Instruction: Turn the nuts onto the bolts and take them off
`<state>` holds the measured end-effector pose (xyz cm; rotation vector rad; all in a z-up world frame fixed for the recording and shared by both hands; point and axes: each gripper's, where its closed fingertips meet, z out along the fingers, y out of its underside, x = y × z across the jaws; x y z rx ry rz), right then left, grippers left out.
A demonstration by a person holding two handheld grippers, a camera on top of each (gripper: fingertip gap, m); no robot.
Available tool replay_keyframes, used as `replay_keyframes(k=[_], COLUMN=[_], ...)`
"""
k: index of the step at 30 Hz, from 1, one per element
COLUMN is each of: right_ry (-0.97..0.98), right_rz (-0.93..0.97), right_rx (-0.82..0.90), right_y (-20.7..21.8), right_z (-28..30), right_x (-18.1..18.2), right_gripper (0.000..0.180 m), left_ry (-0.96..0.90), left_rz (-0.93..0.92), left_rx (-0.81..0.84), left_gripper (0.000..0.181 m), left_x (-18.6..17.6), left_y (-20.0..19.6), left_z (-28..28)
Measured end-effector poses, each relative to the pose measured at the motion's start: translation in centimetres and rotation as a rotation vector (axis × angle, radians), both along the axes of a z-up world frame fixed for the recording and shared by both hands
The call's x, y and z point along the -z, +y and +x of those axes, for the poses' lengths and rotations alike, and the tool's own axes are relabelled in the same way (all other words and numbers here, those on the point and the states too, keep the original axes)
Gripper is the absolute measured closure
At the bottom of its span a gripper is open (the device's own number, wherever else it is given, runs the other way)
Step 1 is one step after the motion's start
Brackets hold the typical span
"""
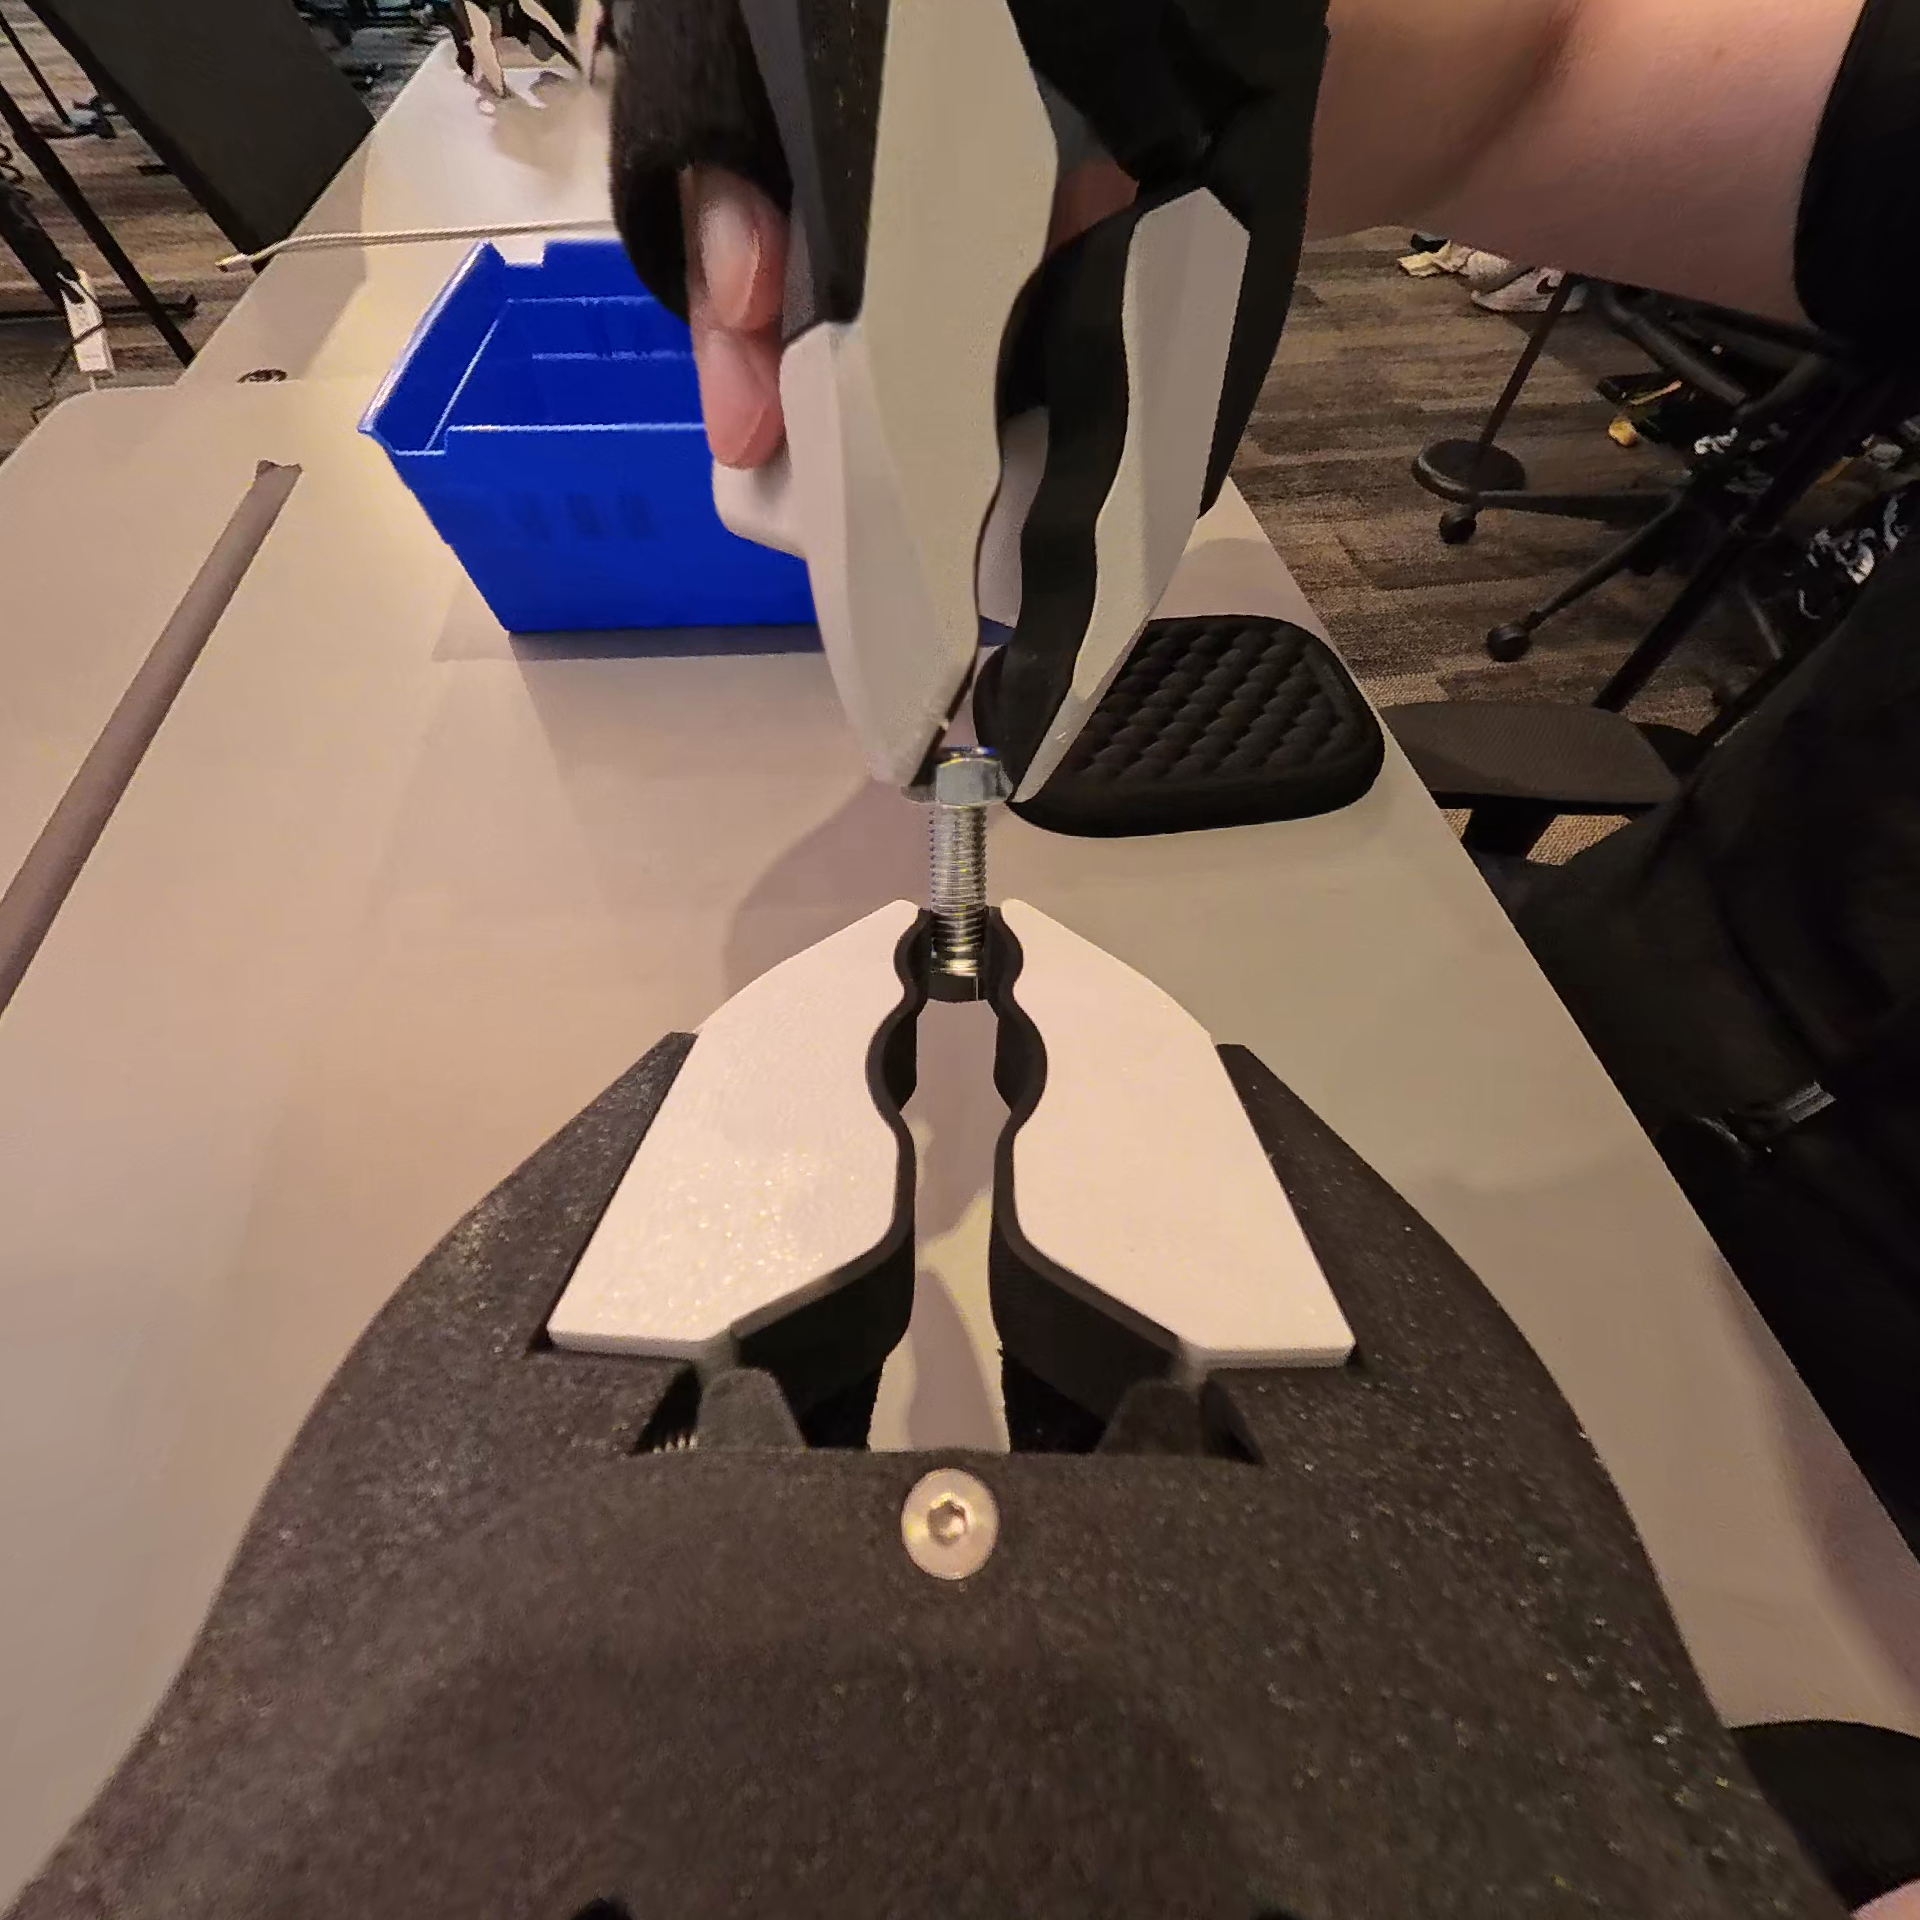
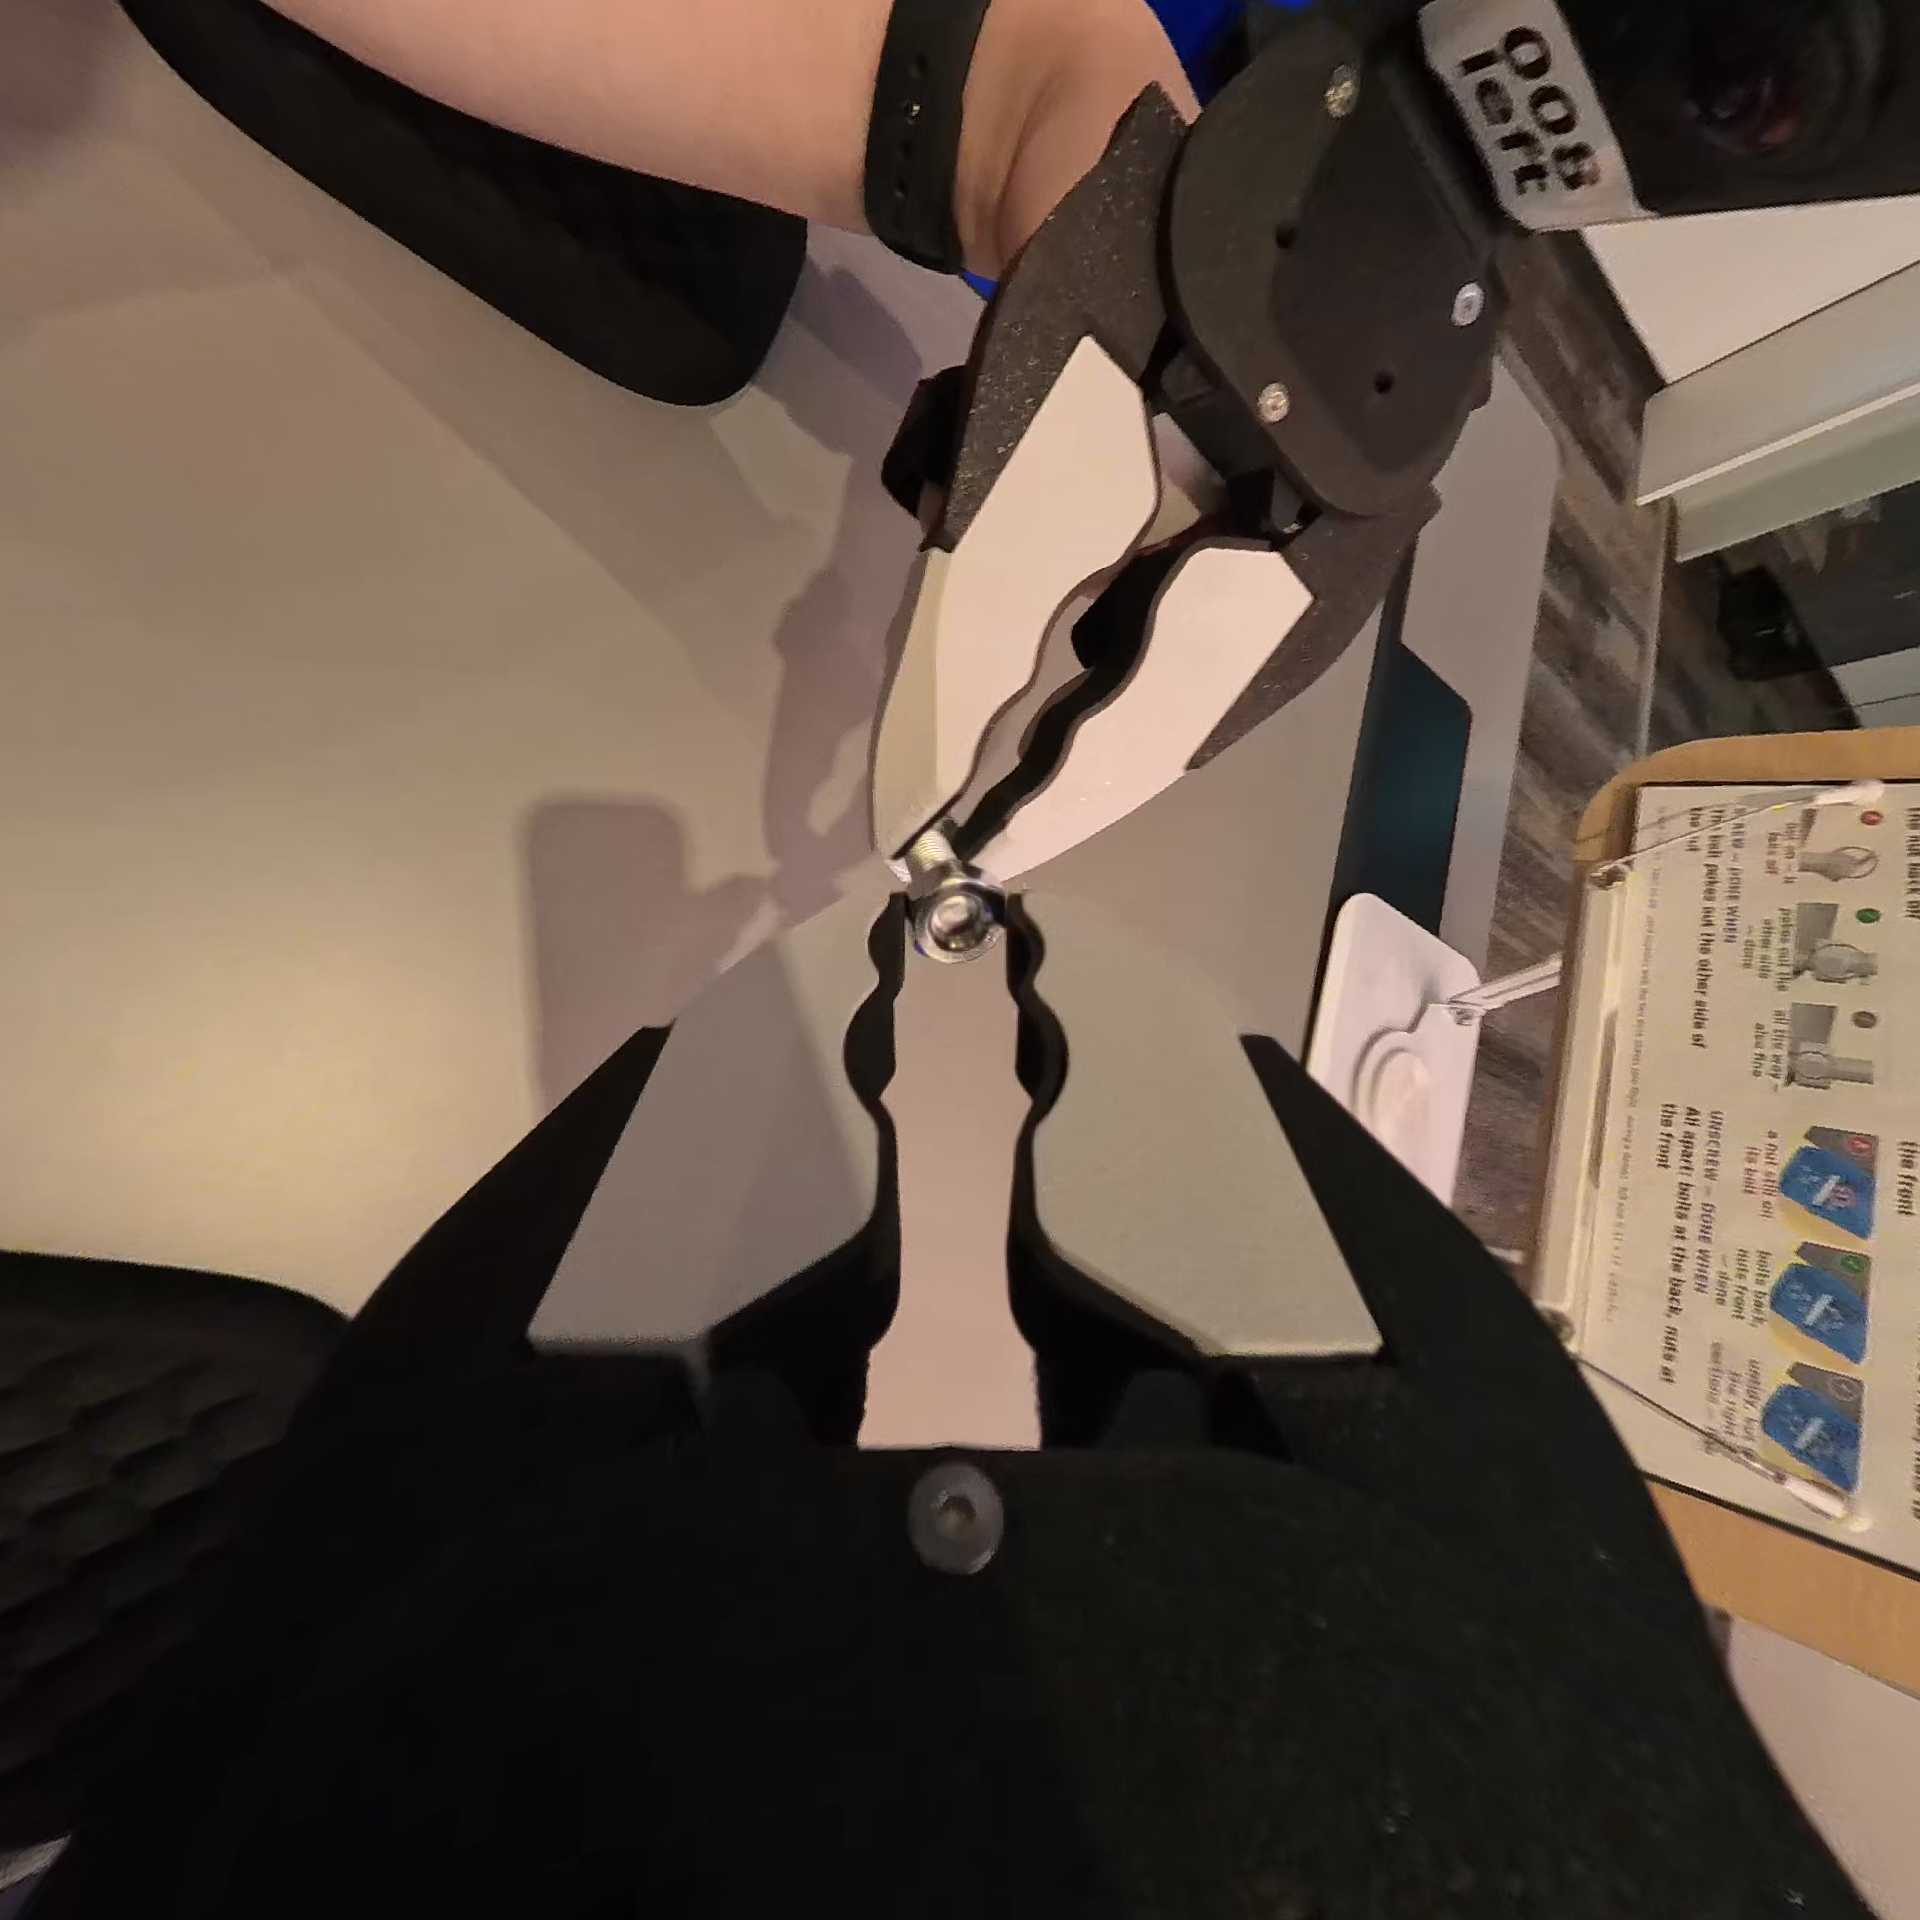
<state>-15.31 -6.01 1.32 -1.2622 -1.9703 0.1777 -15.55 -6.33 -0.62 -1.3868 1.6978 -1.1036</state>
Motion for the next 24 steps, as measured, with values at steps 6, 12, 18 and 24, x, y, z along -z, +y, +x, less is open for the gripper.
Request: replay_keyframes(k=[6,12,18,24], right_ry=[0.054,0.216,0.330,0.409], right_rz=[-0.163,-0.393,-0.546,-0.431], right_rx=[0.177,0.520,0.712,0.534], right_y=[0.8,2.2,2.7,2.1], right_z=[-0.2,-0.1,0.2,-0.7], right_x=[0.1,0.0,0.4,-1.5], right_gripper=[0.162,0.162,0.162,0.127], left_ry=[0.002,-0.004,0.010,-0.126], left_rz=[0.020,0.035,0.048,0.039], left_rx=[-0.052,-0.125,-0.153,-0.174], left_gripper=[0.172,0.172,0.172,0.172], left_x=[0.1,-0.1,0.2,-1.8], left_y=[1.0,2.3,2.7,3.4], left_z=[-0.1,-0.1,0.2,-0.2])
